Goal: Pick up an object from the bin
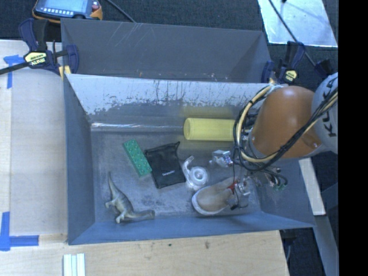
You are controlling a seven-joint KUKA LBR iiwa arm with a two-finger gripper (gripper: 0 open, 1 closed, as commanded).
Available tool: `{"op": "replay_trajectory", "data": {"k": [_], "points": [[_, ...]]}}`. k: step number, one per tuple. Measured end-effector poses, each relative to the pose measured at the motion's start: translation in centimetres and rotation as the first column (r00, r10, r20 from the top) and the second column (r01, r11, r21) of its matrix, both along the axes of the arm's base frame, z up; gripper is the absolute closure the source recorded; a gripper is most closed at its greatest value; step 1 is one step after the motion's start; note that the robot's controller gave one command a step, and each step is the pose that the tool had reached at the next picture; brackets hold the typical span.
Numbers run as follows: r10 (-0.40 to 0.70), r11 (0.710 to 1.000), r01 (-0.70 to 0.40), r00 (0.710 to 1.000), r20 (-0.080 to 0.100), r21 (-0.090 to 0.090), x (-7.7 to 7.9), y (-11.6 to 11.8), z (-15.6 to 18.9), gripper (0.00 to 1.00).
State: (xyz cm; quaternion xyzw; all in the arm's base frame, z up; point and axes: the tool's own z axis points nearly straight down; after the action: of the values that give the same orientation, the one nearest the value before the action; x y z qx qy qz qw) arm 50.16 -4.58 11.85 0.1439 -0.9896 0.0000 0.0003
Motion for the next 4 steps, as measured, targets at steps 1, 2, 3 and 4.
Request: {"op": "replay_trajectory", "data": {"k": [1, 2, 3, 4], "points": [[-0.190, 0.982, 0.190, 0.982, 0.004, 0.000, -0.58, -0.03, -4.08, 0.00], [-0.070, 0.997, 0.071, 0.997, 0.009, -0.006, -1.17, 0.70, -4.47, 1.00], [-0.070, 0.997, 0.070, 0.997, 0.009, -0.006, -1.17, 0.70, -4.47, 1.00], [-0.071, 0.997, 0.071, 0.997, 0.010, -0.005, -1.16, 0.68, -4.17, 1.00]]}}
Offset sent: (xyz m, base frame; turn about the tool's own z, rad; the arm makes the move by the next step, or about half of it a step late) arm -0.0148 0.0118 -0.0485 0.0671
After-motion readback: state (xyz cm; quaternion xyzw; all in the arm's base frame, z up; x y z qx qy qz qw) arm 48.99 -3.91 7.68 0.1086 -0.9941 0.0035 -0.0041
